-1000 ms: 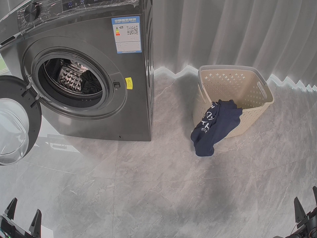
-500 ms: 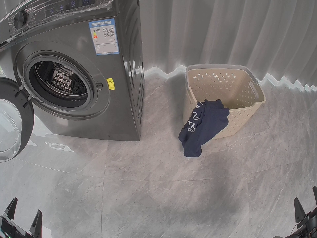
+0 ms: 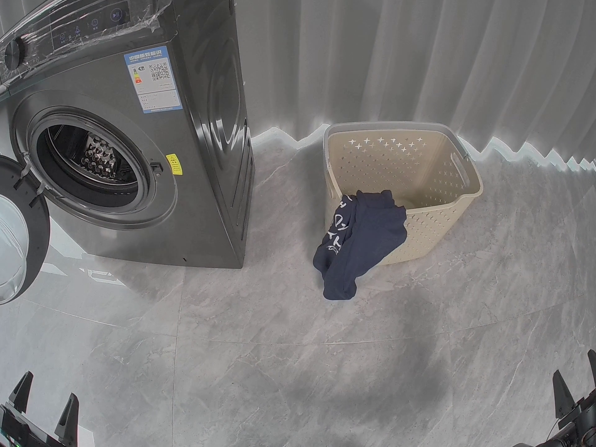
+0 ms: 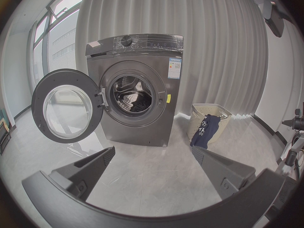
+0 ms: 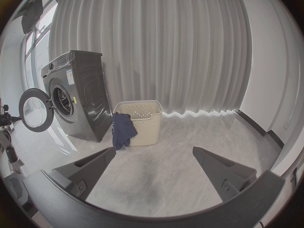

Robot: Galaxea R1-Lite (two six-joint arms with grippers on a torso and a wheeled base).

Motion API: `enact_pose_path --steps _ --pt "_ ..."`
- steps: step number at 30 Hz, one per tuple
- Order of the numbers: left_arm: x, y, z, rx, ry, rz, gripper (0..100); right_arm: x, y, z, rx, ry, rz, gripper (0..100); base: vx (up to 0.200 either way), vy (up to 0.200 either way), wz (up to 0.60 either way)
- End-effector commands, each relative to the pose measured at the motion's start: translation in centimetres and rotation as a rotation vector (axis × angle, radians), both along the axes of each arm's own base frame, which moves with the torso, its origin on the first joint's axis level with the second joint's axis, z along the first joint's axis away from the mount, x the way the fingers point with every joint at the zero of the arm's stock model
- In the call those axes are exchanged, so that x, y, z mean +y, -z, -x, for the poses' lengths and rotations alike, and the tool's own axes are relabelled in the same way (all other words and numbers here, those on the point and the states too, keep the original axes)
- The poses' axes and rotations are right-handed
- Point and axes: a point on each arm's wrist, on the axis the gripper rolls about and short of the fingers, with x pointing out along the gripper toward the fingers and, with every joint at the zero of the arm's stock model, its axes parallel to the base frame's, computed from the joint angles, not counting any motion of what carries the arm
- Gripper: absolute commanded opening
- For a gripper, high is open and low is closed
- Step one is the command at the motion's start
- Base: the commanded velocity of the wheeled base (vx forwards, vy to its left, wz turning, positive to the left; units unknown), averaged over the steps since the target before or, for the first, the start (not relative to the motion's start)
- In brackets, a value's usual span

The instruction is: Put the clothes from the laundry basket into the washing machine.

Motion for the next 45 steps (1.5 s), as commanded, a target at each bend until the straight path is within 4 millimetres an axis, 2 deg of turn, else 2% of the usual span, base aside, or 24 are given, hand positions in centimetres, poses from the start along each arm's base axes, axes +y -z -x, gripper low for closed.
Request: enact_pose_path --steps 1,10,19,34,40,44,45 --pt "0.0 0.5 0.0 0.003 -0.001 0.002 100 0.0 0.5 0.0 0.006 0.0 0.0 100 0.2 0.0 0.0" --pt "0.0 0.5 0.0 0.003 0.0 0.0 100 0.0 0.5 0.0 0.005 0.0 0.0 100 0.2 0.0 0.0" --pt "0.0 0.5 0.0 0.003 -0.003 -0.001 100 0.0 0.5 0.0 0.005 0.0 0.001 100 0.0 0.0 0.0" --pt "0.0 0.5 0.0 0.003 -0.001 0.0 100 0.0 0.5 0.0 0.005 -0.002 0.005 100 0.0 -0.2 0.0" --pt "0.0 0.5 0.0 0.004 -0.001 0.002 100 0.0 0.5 0.0 0.004 -0.005 -0.008 100 0.0 0.0 0.0" --pt "0.0 0.5 0.0 0.004 -0.001 -0.001 100 0.0 -1.8 0.6 -0.107 -0.008 -0.004 100 0.0 0.0 0.0" --pt "0.0 0.5 0.0 0.003 0.0 0.0 100 0.0 -3.9 1.3 -0.158 -0.015 -0.011 100 0.0 0.0 0.0"
